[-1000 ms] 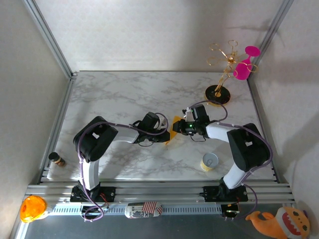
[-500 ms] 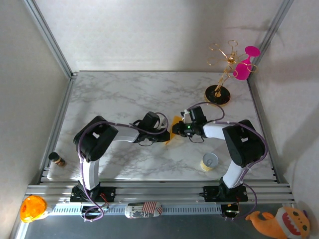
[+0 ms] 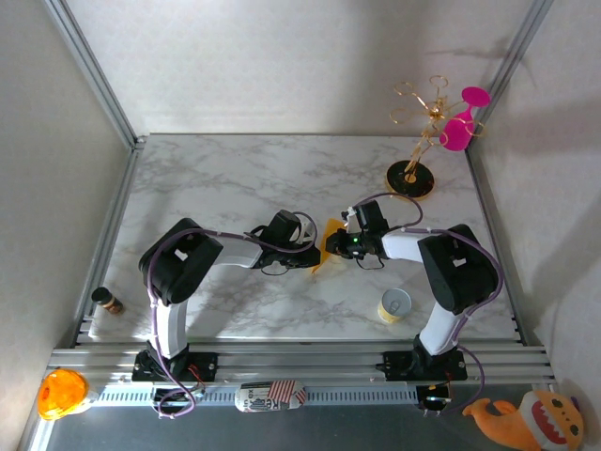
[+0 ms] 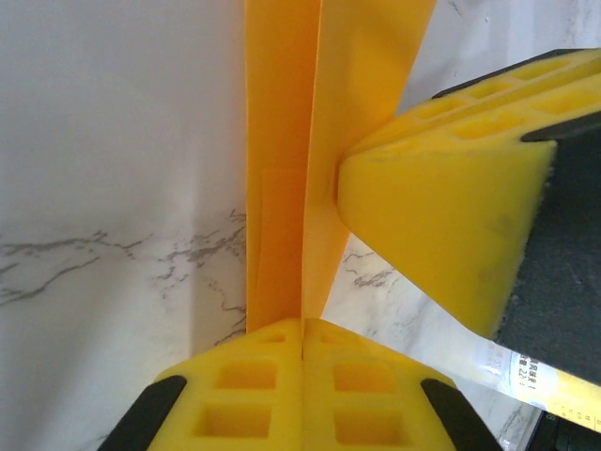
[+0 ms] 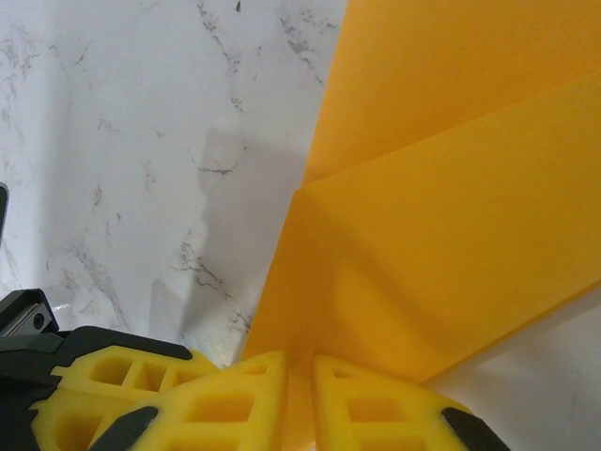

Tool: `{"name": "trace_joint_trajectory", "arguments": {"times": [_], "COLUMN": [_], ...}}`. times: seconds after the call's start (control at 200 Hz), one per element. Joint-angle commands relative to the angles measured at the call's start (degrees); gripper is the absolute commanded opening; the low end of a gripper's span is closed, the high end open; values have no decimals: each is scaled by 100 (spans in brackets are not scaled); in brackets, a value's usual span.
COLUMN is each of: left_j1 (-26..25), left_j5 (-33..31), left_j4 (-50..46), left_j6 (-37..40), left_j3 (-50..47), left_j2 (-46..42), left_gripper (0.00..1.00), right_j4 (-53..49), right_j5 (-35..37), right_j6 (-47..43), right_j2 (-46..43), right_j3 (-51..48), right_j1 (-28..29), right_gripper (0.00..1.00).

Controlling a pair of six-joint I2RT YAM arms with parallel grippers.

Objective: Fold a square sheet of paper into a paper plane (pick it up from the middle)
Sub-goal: Fold the wing for the fifth time at the center of the table.

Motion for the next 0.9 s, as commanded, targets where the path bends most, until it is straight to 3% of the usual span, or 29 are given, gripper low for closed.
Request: {"name": "trace_joint_trajectory", "arguments": {"times": [0.0, 0.255, 0.551, 0.891], "left_j1": [-64, -64, -72, -81], "left_j5": [-259, -277, -269, -261], "left_j4": [-519, -565, -598, -634], "left_j6": [-31, -16, -4, -28], "left_j3": [-79, -69, -33, -16], "left_j2": [502, 499, 535, 485], "left_gripper": [4, 4, 4, 5], "right_j4": [-311, -449, -44, -311], "right_j5": [314, 313, -350, 108], "right_j6": [-41, -43, -35, -26], "right_j2": [136, 149, -119, 295], "right_j3": [127, 234, 154, 94], "right_j1": [23, 23, 34, 34], "right_gripper": [17, 17, 19, 18]}}
